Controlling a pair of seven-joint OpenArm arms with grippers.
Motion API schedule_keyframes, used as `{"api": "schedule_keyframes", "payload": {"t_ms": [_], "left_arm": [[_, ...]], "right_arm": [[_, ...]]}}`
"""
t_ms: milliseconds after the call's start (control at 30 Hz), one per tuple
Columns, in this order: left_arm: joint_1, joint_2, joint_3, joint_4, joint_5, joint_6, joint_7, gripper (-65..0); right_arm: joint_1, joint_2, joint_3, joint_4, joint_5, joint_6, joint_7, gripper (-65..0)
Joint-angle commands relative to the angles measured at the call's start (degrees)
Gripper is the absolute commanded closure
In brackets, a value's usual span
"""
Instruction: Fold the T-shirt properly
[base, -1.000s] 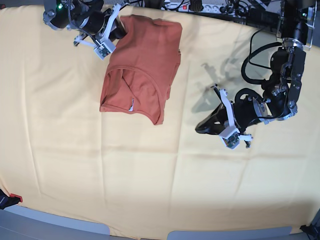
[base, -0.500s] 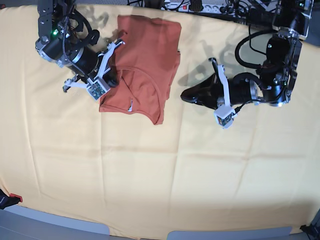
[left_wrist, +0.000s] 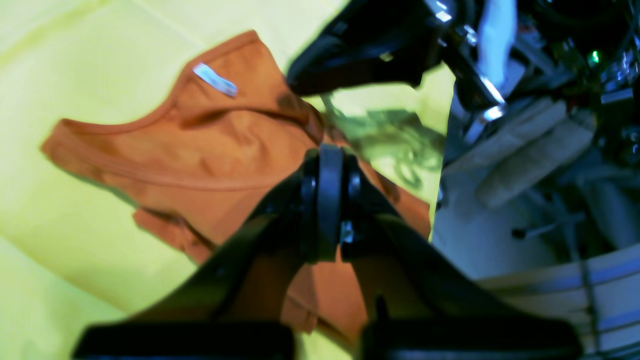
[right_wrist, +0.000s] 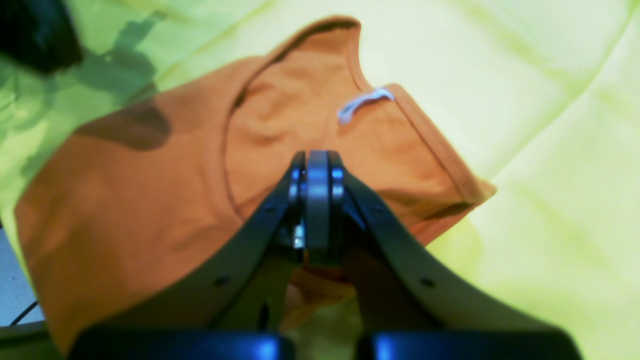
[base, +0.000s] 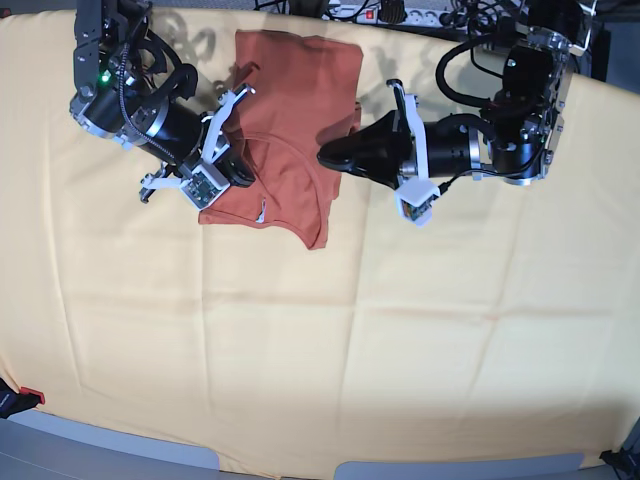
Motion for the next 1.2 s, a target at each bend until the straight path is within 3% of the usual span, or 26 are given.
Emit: {"api": "schedule_keyframes", "payload": {"t_ms": [0,267,367,633,1000,1033,1167], "left_arm": [[-0.7,-0.3,1.1,0.9,0.2,-0.5,-1.0,0.0],[-0.6,-0.3,11.8,0.4,20.6,-0.5,-8.0,0.0],[-0.3,-0.3,13.3,-0.9,25.2,-0.5,-10.5,0.0],[4.7,-0.3,13.3,-1.9,29.2,-0.5,-15.4,0.0],[5.9,-0.3,12.4,-1.0,30.9,-0.5,-16.5,0.0],[5.6,-0.3,12.0,-0.6,30.9,-0.5,-16.5,0.0],[4.1,-0.3,9.6,1.6,30.9,-0.5,-16.4,0.0]], "right_arm": [[1.1,0.3,0.2,-0.5,0.6,1.8,1.6,0.0],[6.6,0.3,0.2,-8.0,2.0,3.1,1.4,0.0],[7.3,1.0,0.1,-9.6,2.1,4.0,1.9,0.0],[10.9,3.1,0.1,-18.4,1.8,4.5,3.1,0.0],[18.1,3.1,0.2,-24.1,1.6,4.5,5.9,0.0],[19.3,3.1,0.2,-24.1,1.7,4.2,5.9,0.0],[23.2,3.1,0.7,-23.7,2.3,-2.4,3.8,0.0]]}}
